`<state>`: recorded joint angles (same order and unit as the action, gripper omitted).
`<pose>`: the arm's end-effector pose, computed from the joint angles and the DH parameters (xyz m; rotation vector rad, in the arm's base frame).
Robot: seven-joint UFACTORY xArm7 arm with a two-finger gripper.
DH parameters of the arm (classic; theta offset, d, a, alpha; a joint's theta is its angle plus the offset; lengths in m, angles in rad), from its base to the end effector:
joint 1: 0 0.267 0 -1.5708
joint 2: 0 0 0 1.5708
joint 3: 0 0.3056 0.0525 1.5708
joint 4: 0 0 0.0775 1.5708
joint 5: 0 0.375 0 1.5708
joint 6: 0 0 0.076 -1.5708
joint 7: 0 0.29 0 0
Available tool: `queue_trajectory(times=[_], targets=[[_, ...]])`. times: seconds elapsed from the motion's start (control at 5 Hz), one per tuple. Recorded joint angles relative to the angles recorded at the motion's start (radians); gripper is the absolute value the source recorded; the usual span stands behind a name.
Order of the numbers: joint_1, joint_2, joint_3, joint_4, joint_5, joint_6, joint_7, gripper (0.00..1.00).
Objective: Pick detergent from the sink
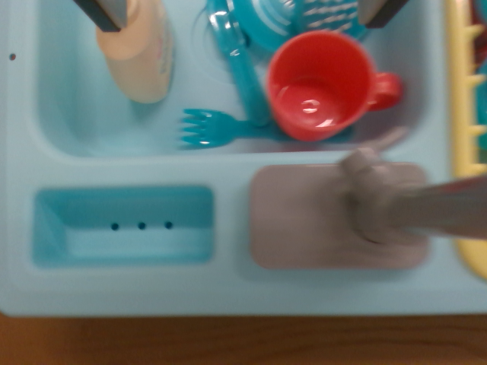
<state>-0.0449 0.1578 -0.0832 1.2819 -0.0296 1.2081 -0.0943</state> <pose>0.5178 -0.0747 0.1736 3.1076 -0.0336 -0.1360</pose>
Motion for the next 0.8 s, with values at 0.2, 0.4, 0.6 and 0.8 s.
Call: queue_trajectory(times=[0.2, 0.4, 0.6, 0.8], targets=[[-0.0117, 0.017, -0.01, -0.038, -0.0009, -0.047, -0.008, 0.0], [-0.0117, 0.017, -0.01, -0.038, -0.0009, -0.047, -0.008, 0.0], [-0.0229, 0.032, -0.019, -0.074, -0.0018, -0.092, -0.016, 0.0], [-0.0229, 0.032, -0.019, -0.074, -0.0018, -0.092, -0.016, 0.0]])
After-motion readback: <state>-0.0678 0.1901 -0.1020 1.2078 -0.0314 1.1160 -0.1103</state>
